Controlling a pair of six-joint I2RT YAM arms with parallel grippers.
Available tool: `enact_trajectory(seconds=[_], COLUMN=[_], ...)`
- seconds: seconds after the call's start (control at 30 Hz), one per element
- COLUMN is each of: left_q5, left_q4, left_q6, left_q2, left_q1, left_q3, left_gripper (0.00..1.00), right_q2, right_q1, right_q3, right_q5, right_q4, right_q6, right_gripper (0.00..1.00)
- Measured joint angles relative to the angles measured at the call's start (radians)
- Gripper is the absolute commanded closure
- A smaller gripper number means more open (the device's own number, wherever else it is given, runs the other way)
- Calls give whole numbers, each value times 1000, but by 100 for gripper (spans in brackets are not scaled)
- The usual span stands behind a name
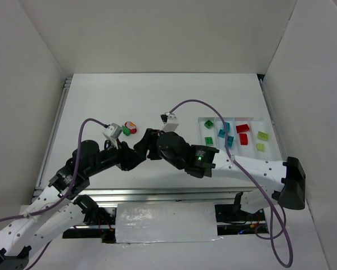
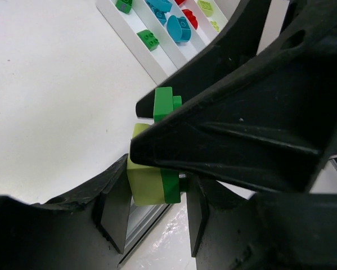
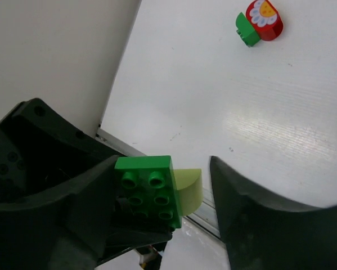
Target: Sort the legos into containers by color
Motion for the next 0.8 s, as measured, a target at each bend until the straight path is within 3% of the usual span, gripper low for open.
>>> enact_trajectory(seconds=[0.03, 0.1, 0.17, 0.2, 0.27, 0.3, 0.37, 0.4, 0.47, 0.5, 0.53, 0.63, 0.8], left_q5=[0, -2, 0, -4, -5, -8, -14, -18, -21, -26, -28, -15, 117], left_q4=[-4, -3, -6, -9, -17, -22, -26, -28, -39, -49, -58, -53, -42], left_q6=[0, 1, -3, -3, -2, -2, -3, -3, 5, 8, 2, -2, 14], left_q2=[0, 3, 4, 3, 3, 3, 2, 2, -1, -5, -10, -28, -59], left_q1=[0, 0, 0, 0, -1, -1, -1, -1, -1, -1, -1, -1, -1], left_q3=[0, 0, 0, 0, 0, 0, 0, 0, 0, 0, 0, 0, 30], left_gripper=[100, 98, 94, 91, 87, 78, 60, 36, 12, 6, 1, 0, 1], right_q2=[3, 8, 13, 17, 23, 27, 35, 37, 37, 35, 29, -9, -82], right_q1=[6, 16, 23, 24, 26, 26, 27, 27, 24, 20, 10, -51, -236], right_q3=[7, 22, 28, 29, 31, 32, 39, 40, 34, 24, 6, -98, -269], right_q5=[3, 5, 21, 22, 26, 26, 26, 25, 17, 8, -11, -133, -485], right_q4=[-4, -8, -24, -20, -21, -22, -21, -19, 0, 28, 64, 173, 308], right_q6=[-6, -12, -22, -23, -23, -24, -34, -40, -57, -69, -78, -103, -166], right_gripper=[46, 79, 81, 89, 96, 100, 100, 100, 100, 100, 100, 100, 100])
